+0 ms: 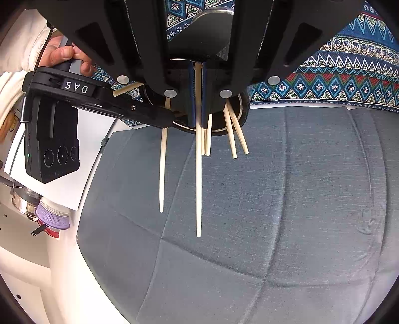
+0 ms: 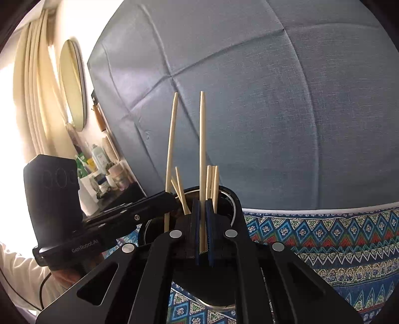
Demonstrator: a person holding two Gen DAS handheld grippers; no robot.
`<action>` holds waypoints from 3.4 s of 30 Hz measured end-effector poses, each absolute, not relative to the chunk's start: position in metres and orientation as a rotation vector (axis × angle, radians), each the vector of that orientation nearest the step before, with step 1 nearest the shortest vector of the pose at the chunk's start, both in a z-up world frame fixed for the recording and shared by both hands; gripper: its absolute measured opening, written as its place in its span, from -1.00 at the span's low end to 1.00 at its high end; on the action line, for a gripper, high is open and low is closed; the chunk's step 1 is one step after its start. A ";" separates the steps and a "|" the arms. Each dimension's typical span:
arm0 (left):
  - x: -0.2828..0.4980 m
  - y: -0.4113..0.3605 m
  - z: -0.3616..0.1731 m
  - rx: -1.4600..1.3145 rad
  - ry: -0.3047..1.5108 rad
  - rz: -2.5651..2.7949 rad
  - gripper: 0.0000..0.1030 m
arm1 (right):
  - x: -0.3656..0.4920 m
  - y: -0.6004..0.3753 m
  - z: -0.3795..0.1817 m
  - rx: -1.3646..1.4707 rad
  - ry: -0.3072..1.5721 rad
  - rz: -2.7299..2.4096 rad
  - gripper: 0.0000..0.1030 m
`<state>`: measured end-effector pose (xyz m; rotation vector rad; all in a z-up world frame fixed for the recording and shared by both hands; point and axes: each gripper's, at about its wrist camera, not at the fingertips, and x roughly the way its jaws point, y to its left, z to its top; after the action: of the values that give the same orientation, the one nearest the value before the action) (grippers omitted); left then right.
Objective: Organize utensils
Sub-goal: 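Lower both sticks into the black holder and open both grippers, then move both grippers down to the last loose sticks on the cloth, then close the right gripper on one stick while the left gripper grasps another stick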
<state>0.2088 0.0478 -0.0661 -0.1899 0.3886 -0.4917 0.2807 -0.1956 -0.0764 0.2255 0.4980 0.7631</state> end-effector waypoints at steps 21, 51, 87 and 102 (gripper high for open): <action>0.166 0.084 -0.027 -0.180 0.372 -0.394 0.65 | 0.238 -0.227 -0.029 0.231 0.463 0.528 0.77; 0.094 0.109 -0.122 -0.067 0.938 -0.288 0.89 | 0.172 -0.235 -0.113 0.258 0.890 0.276 0.77; 0.063 0.150 -0.161 -0.270 1.099 -0.180 0.89 | 0.156 -0.144 -0.212 0.055 1.190 0.046 0.85; 0.074 0.135 -0.169 -0.239 1.124 -0.205 0.89 | 0.160 -0.139 -0.214 0.011 1.259 0.012 0.85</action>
<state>0.0741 0.1352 -0.1688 -0.2392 1.1244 -0.2049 0.1604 -0.1389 -0.2141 0.0109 1.2595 0.0124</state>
